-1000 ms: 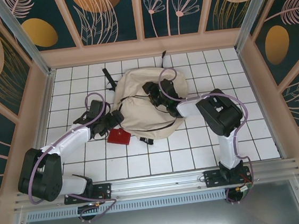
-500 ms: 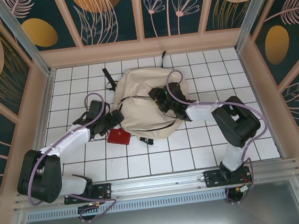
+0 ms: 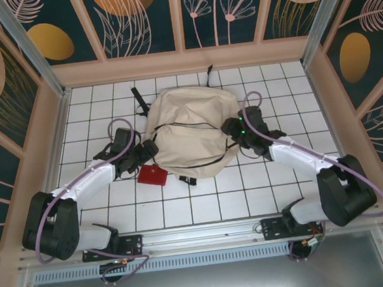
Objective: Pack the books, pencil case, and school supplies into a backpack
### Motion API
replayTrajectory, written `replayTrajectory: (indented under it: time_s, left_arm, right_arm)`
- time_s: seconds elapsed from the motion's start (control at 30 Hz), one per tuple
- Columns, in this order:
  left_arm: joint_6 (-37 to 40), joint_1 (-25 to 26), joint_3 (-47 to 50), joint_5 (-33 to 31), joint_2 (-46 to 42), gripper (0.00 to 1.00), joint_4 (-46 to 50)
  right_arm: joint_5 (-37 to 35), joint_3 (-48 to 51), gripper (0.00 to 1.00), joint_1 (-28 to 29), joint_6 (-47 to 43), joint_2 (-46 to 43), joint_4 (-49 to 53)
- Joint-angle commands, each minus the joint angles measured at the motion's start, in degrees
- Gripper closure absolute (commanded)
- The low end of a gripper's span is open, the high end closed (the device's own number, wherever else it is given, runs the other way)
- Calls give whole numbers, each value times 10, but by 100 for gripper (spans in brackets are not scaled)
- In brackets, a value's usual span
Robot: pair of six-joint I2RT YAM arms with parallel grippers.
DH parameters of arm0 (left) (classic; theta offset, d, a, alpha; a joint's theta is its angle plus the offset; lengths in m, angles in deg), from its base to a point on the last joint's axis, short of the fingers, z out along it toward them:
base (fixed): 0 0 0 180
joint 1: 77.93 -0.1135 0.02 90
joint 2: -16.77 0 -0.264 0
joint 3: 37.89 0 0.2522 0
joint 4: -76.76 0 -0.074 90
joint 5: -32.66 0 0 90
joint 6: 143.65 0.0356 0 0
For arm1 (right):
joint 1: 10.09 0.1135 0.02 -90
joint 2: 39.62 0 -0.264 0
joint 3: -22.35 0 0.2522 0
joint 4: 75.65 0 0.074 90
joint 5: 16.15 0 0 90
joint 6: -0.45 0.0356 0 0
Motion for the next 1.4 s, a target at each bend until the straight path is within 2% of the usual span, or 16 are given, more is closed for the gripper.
replayTrajectory:
  time_s: [0.0, 0.1, 0.23, 0.33, 0.4, 0.5, 0.57, 0.7, 1.0, 1.1, 1.2, 1.37]
  left_arm:
    - [-13, -3, 0, -19, 0, 15, 2]
    - [-17, -3, 3, -25, -4, 15, 8]
    - [-23, -3, 12, -24, -6, 15, 5]
    - [-25, -3, 16, -21, -5, 15, 0]
    - [-25, -2, 17, -16, -4, 15, -2]
    - [-27, -3, 18, -14, -2, 14, -4]
    - [-26, -3, 17, -13, -1, 14, -5]
    - [-24, -3, 14, -11, 1, 14, -4]
    - [-25, -3, 18, -15, 1, 14, -2]
    - [-26, -3, 18, -16, 4, 14, -3]
    - [-25, -3, 16, -15, 5, 14, -4]
    - [-19, -3, 18, -22, 0, 13, 3]
  right_arm:
    - [44, 45, 41, -17, -38, -23, 92]
    - [92, 71, 43, -18, -23, -31, 81]
    - [155, 109, 49, -19, 9, -21, 11]
    - [177, 120, 64, -25, 24, -1, -33]
    - [171, 118, 72, -28, 26, 10, -39]
    - [148, 116, 76, -38, 28, 16, -43]
    - [146, 118, 76, -49, 29, 17, -60]
    - [167, 119, 69, -58, 39, 23, -102]
    - [129, 118, 71, -66, 51, 52, -67]
    - [135, 119, 79, -70, 42, 58, -81]
    - [132, 111, 100, -77, 18, 69, -85]
    - [38, 92, 100, -116, -56, 55, -8]
